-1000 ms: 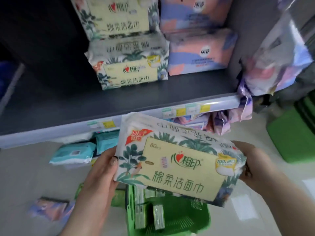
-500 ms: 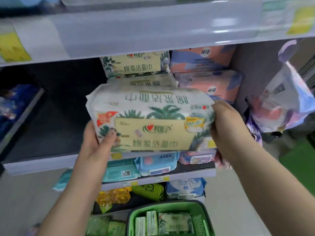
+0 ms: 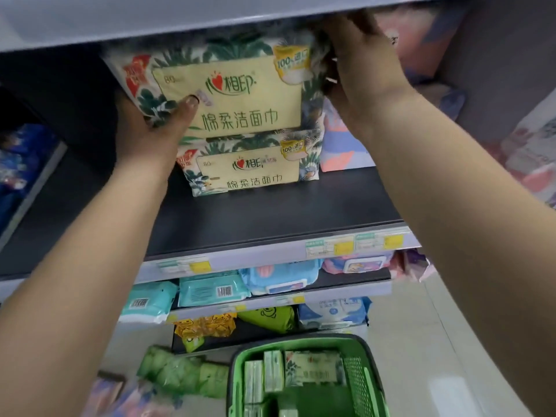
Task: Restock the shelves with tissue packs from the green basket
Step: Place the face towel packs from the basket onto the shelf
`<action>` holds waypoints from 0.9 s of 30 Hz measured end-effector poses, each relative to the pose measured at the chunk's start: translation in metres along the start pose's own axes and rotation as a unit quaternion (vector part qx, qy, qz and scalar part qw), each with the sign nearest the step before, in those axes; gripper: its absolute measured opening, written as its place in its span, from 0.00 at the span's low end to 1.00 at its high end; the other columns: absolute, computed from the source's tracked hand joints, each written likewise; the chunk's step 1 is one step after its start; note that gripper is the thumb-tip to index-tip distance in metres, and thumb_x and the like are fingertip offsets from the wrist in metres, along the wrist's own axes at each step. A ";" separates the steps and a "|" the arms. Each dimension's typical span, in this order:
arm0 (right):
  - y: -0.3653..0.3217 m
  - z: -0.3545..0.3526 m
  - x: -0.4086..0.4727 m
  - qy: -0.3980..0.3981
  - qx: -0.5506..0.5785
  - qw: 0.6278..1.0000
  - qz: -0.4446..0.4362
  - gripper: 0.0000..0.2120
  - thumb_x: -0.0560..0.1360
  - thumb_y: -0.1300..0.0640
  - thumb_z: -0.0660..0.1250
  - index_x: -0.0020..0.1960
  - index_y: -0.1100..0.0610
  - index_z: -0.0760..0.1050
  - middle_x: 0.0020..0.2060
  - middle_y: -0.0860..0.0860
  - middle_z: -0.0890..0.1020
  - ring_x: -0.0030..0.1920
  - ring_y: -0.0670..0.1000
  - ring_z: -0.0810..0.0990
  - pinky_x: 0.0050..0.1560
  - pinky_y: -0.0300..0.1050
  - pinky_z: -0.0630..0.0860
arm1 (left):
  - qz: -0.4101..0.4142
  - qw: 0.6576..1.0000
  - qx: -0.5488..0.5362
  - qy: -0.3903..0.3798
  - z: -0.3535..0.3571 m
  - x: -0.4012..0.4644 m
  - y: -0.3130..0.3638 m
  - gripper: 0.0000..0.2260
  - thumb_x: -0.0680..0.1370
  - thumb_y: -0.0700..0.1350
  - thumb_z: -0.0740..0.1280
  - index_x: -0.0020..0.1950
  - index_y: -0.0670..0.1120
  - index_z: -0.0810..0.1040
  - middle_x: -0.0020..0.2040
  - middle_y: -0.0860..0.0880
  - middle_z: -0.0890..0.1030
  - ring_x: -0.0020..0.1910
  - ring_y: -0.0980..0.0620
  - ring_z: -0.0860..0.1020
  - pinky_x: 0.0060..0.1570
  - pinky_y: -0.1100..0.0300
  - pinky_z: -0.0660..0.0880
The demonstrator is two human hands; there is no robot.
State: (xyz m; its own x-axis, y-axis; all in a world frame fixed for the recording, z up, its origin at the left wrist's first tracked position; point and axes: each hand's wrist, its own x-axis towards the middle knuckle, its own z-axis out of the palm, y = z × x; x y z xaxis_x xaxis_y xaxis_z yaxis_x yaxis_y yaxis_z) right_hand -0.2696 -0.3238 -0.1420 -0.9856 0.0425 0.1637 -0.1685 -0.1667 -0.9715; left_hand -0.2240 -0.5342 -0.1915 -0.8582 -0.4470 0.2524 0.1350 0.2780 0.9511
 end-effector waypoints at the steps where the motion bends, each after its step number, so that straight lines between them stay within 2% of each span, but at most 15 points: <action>1: 0.003 0.000 0.001 -0.001 -0.017 1.000 -0.010 0.13 0.71 0.54 0.65 0.52 0.59 0.71 0.37 0.51 0.78 0.37 0.51 0.75 0.42 0.45 0.70 | -0.005 1.000 0.004 0.001 0.002 0.002 -0.003 0.19 0.73 0.46 0.71 0.58 0.54 0.66 0.56 0.59 0.77 0.52 0.66 0.76 0.49 0.70 0.75; 3: 0.010 0.000 0.003 -0.002 -0.042 0.999 -0.023 0.16 0.67 0.52 0.67 0.51 0.58 0.72 0.41 0.54 0.79 0.41 0.53 0.77 0.42 0.46 0.72 | -0.013 1.000 0.016 0.012 0.007 0.004 -0.008 0.18 0.73 0.47 0.71 0.57 0.55 0.65 0.55 0.61 0.76 0.52 0.66 0.76 0.52 0.67 0.74; 5: 0.017 -0.002 0.003 -0.013 -0.058 0.998 -0.031 0.19 0.68 0.51 0.70 0.55 0.59 0.72 0.41 0.57 0.78 0.42 0.54 0.78 0.43 0.49 0.75 | -0.013 0.999 0.022 0.024 0.008 0.002 -0.011 0.19 0.73 0.47 0.71 0.58 0.54 0.65 0.53 0.62 0.75 0.52 0.66 0.75 0.55 0.66 0.74; 6: 0.020 -0.005 0.004 -0.024 -0.080 0.996 -0.035 0.20 0.69 0.51 0.70 0.57 0.59 0.71 0.40 0.56 0.76 0.41 0.53 0.77 0.42 0.47 0.75 | -0.012 0.999 0.022 0.028 0.009 0.002 -0.012 0.19 0.73 0.47 0.70 0.59 0.54 0.64 0.54 0.62 0.75 0.52 0.66 0.75 0.55 0.66 0.73; 7: 0.024 -0.008 0.005 -0.030 -0.114 0.992 -0.035 0.20 0.71 0.51 0.71 0.57 0.58 0.69 0.39 0.53 0.75 0.40 0.50 0.76 0.40 0.40 0.74 | -0.010 0.999 0.020 0.029 0.010 0.001 -0.013 0.20 0.73 0.47 0.70 0.60 0.54 0.65 0.54 0.61 0.75 0.53 0.66 0.75 0.54 0.66 0.74; 8: 0.029 -0.011 0.006 -0.035 -0.149 0.988 -0.030 0.18 0.72 0.51 0.70 0.56 0.55 0.68 0.39 0.50 0.73 0.39 0.46 0.74 0.37 0.31 0.71 | -0.009 0.999 0.019 0.029 0.011 0.000 -0.014 0.20 0.73 0.47 0.70 0.61 0.53 0.65 0.56 0.61 0.75 0.53 0.66 0.75 0.54 0.67 0.74; 10: 0.038 -0.014 0.005 -0.037 -0.190 0.981 -0.029 0.16 0.73 0.51 0.70 0.54 0.51 0.66 0.39 0.44 0.71 0.39 0.40 0.71 0.33 0.24 0.67 | -0.012 0.999 0.014 0.028 0.014 -0.001 -0.015 0.22 0.74 0.47 0.70 0.64 0.52 0.64 0.58 0.60 0.75 0.54 0.66 0.75 0.55 0.66 0.73; 12: 0.048 -0.016 0.005 -0.030 -0.199 0.979 -0.033 0.16 0.72 0.50 0.71 0.54 0.55 0.70 0.42 0.46 0.74 0.41 0.42 0.72 0.34 0.24 0.67 | -0.005 0.999 0.014 0.029 0.016 -0.003 -0.016 0.23 0.74 0.48 0.69 0.65 0.52 0.63 0.59 0.60 0.75 0.56 0.65 0.75 0.59 0.62 0.73; 13: 0.052 -0.015 0.006 -0.023 -0.204 0.978 -0.032 0.19 0.71 0.49 0.71 0.57 0.57 0.71 0.45 0.48 0.76 0.45 0.43 0.74 0.37 0.24 0.68 | 0.002 0.999 0.016 0.030 0.018 -0.004 -0.016 0.24 0.74 0.48 0.69 0.66 0.51 0.63 0.59 0.60 0.74 0.56 0.65 0.75 0.60 0.62 0.72; 15: 0.056 -0.014 0.005 -0.018 -0.204 0.978 -0.031 0.26 0.70 0.48 0.72 0.63 0.59 0.71 0.53 0.51 0.78 0.54 0.47 0.75 0.46 0.30 0.72 | 0.014 0.999 0.017 0.032 0.020 -0.007 -0.017 0.26 0.75 0.47 0.68 0.68 0.48 0.61 0.57 0.61 0.74 0.54 0.68 0.74 0.57 0.66 0.72; 16: 0.057 -0.014 0.006 -0.020 -0.201 0.979 -0.031 0.27 0.70 0.48 0.72 0.64 0.59 0.71 0.55 0.52 0.78 0.56 0.47 0.75 0.47 0.32 0.74 | 0.015 0.999 0.018 0.033 0.022 -0.007 -0.017 0.26 0.75 0.47 0.68 0.69 0.48 0.60 0.56 0.62 0.73 0.53 0.69 0.74 0.56 0.68 0.72; 19: 0.057 -0.013 0.005 -0.019 -0.210 0.977 -0.031 0.24 0.72 0.52 0.71 0.64 0.59 0.70 0.54 0.52 0.78 0.51 0.45 0.76 0.41 0.26 0.73 | 0.009 0.999 0.014 0.033 0.023 -0.008 -0.016 0.28 0.74 0.48 0.68 0.70 0.49 0.59 0.57 0.62 0.73 0.54 0.68 0.74 0.59 0.64 0.72; 22: 0.056 -0.012 0.002 -0.018 -0.202 0.979 -0.021 0.23 0.73 0.56 0.70 0.65 0.60 0.69 0.53 0.53 0.79 0.46 0.43 0.76 0.40 0.26 0.74 | 0.001 0.999 0.019 0.038 0.019 -0.010 -0.014 0.30 0.72 0.47 0.69 0.71 0.47 0.60 0.57 0.60 0.75 0.54 0.67 0.76 0.60 0.61 0.74; 25: 0.054 -0.013 -0.008 0.003 -0.224 0.974 -0.007 0.28 0.72 0.56 0.71 0.69 0.58 0.65 0.60 0.53 0.76 0.56 0.47 0.75 0.51 0.33 0.75 | -0.008 0.997 0.030 0.064 0.014 -0.028 -0.014 0.42 0.69 0.51 0.70 0.76 0.43 0.51 0.69 0.53 0.70 0.64 0.61 0.72 0.65 0.57 0.71; 27: 0.054 -0.018 -0.026 0.024 -0.257 0.966 -0.016 0.32 0.72 0.55 0.71 0.71 0.57 0.62 0.64 0.51 0.72 0.61 0.47 0.71 0.46 0.24 0.69 | -0.004 0.997 0.046 0.062 0.016 -0.057 -0.019 0.45 0.69 0.52 0.70 0.77 0.43 0.46 0.75 0.50 0.62 0.71 0.57 0.64 0.70 0.56 0.64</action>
State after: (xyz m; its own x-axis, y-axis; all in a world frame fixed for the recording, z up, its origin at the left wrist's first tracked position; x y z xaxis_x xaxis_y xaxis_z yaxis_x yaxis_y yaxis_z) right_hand -0.2523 -0.3165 -0.2015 -0.9761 0.0876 0.1989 -0.1572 0.3469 -0.9246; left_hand -0.1855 -0.5000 -0.2264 -0.7906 -0.5491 0.2710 0.0782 0.3485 0.9341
